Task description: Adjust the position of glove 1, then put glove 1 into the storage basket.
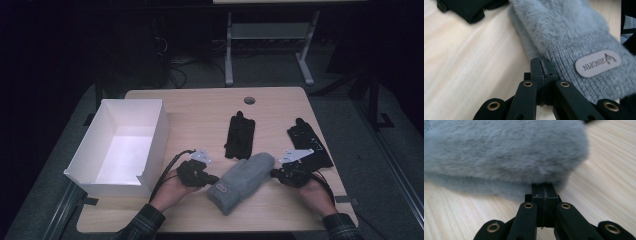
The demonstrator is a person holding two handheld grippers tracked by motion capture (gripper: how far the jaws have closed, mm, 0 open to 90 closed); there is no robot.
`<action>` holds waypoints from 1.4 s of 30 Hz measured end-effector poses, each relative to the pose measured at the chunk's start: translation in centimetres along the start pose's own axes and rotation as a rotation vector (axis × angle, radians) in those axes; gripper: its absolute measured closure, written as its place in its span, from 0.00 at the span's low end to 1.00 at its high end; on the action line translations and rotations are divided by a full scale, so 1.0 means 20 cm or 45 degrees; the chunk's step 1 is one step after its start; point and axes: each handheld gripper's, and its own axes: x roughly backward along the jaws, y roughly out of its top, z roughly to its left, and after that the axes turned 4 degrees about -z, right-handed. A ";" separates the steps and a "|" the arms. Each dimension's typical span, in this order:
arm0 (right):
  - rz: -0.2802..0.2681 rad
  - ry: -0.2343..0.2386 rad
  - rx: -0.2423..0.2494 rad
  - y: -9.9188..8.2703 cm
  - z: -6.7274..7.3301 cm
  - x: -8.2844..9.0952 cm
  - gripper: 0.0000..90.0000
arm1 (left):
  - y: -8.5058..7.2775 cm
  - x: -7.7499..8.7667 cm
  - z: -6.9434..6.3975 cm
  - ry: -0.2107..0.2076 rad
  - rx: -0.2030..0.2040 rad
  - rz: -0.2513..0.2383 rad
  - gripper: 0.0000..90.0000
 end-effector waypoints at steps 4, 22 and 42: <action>0.002 0.030 0.026 0.03 0.02 -0.04 1.00 | -0.05 0.03 -0.03 -0.014 0.023 0.000 0.99; -0.043 0.053 0.060 0.09 0.07 -0.10 0.66 | -0.06 0.15 -0.04 0.084 0.087 -0.097 0.70; -0.022 -0.035 0.021 -0.04 -0.03 -0.06 0.29 | 0.20 -0.16 0.01 0.048 0.022 -0.096 0.15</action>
